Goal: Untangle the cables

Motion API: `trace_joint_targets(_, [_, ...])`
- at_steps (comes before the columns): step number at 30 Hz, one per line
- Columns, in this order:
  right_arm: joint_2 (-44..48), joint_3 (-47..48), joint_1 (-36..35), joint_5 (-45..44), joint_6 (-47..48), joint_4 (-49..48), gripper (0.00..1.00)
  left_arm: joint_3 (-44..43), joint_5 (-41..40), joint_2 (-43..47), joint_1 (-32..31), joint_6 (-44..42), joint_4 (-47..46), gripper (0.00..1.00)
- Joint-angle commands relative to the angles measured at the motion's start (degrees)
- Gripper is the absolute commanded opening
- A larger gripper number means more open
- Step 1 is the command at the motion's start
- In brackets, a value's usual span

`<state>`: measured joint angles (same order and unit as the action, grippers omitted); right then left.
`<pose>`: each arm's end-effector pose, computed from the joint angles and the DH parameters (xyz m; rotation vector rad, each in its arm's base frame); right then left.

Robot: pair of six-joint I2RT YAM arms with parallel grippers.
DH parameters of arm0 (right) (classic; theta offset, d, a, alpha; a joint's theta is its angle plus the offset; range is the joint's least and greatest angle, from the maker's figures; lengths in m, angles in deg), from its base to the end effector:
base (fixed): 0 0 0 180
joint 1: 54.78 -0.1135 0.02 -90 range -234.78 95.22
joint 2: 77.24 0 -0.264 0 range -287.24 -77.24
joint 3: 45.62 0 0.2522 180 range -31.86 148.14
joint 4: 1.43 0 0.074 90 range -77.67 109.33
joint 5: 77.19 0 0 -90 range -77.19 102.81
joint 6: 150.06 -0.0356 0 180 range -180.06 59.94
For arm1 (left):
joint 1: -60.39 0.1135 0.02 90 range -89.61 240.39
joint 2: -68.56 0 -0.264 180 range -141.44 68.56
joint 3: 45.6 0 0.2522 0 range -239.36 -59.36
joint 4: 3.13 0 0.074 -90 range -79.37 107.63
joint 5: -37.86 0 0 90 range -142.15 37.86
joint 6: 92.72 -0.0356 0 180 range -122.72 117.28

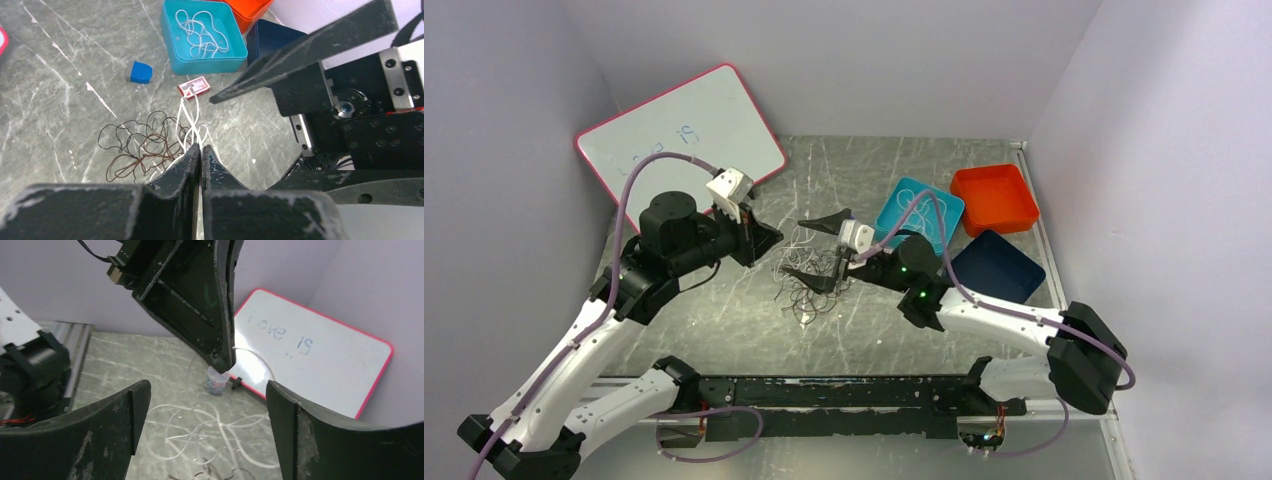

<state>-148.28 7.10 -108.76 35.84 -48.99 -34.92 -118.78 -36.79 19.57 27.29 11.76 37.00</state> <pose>0.1514 0.2320 0.3118 -1.0188 0.9356 0.8925 0.1465 -0.1067 0.3863 0.5008 1.8542 -0.8171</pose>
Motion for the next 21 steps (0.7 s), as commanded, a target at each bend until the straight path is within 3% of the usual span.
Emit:
trace_joint_targets(1, [-3.2,3.2,-0.8,-2.4,4.2,-4.9,0.93,-1.1,3.6,0.5,-0.3,-0.9,-0.8,0.07])
trace_joint_targets(5, [-5.2,4.3,-0.7,-5.1,4.5,-6.5,0.99,-0.8,4.1,1.2,-0.3,-0.5,-0.8,0.07])
trace_joint_targets(15, [-9.9,7.7,-1.6,-4.2,3.3,-6.0,1.00,-0.1,5.0,1.8,-0.3,0.7,-1.8,0.07])
trace_joint_targets(21, [-13.4,7.8,-1.6,-10.2,0.4,-8.3,0.91,-1.1,6.5,1.6,-0.3,1.1,-1.9,0.07])
